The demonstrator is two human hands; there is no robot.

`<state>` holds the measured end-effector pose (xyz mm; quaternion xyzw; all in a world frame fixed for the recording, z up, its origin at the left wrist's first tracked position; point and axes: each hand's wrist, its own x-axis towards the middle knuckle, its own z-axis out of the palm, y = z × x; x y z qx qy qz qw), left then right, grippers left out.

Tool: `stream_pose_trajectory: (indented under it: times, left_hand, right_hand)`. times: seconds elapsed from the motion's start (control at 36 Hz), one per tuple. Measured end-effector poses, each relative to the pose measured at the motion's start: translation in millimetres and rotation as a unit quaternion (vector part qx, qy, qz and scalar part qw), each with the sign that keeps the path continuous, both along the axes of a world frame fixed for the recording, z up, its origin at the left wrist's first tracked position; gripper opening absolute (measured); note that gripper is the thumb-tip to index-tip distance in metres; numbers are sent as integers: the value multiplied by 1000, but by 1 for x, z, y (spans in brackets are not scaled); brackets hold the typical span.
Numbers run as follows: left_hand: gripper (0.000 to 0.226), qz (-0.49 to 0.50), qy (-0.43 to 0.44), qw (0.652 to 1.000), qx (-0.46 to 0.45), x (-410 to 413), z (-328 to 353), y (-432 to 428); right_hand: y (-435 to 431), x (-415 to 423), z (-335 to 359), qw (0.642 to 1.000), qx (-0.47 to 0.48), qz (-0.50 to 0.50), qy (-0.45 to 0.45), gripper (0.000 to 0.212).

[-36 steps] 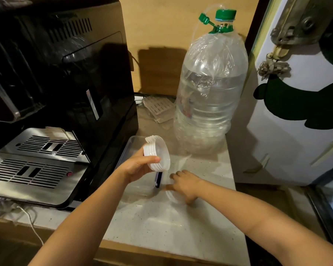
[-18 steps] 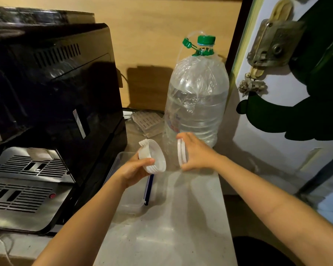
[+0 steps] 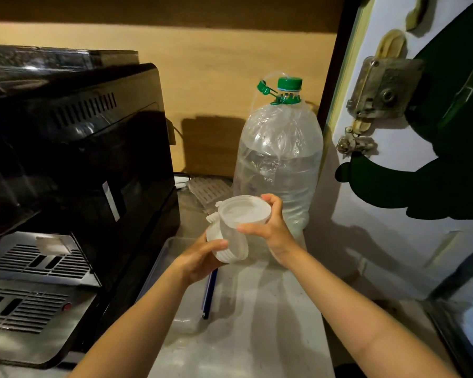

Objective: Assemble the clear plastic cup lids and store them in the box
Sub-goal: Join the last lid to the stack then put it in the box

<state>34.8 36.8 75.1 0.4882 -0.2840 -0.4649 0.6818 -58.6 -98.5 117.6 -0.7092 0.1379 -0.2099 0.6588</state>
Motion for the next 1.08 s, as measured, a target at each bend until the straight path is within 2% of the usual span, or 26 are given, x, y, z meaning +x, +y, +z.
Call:
stream_pose_trajectory:
  times: [0.08, 0.22, 0.44, 0.53, 0.61, 0.67, 0.69, 0.78, 0.81, 0.97, 1.08]
  left_hand:
    - [102, 2, 9, 1000, -8, 3, 2, 1]
    - [90, -5, 15, 999, -35, 8, 4, 4]
    - [83, 1, 21, 999, -35, 14, 6, 6]
    - [84, 11, 21, 999, -28, 15, 6, 6]
    - [91, 29, 26, 999, -17, 16, 6, 6]
    - [96, 37, 35, 999, -12, 17, 6, 5]
    - [97, 38, 38, 999, -12, 17, 6, 5]
    - [97, 43, 39, 998, -10, 18, 8, 4]
    - [96, 45, 40, 998, -9, 18, 8, 4]
    - [94, 42, 38, 998, -10, 21, 8, 2]
    - [93, 36, 31, 999, -3, 23, 8, 1]
  right_hand:
    - [-1, 3, -7, 999, 36, 20, 12, 105]
    - [-1, 7, -13, 996, 41, 71, 40, 118]
    - [4, 11, -16, 986, -11, 124, 111, 119]
    - [5, 13, -16, 983, -3, 144, 116, 107]
    - [6, 15, -15, 982, 5, 152, 114, 65]
    - [6, 16, -16, 983, 15, 146, 115, 53]
    - [6, 16, -16, 983, 17, 144, 116, 59]
    - [7, 19, -18, 982, 15, 149, 119, 97]
    - [6, 20, -20, 981, 16, 149, 120, 102]
    - [2, 24, -26, 984, 1, 125, 130, 114]
    - [0, 28, -26, 982, -29, 128, 137, 99]
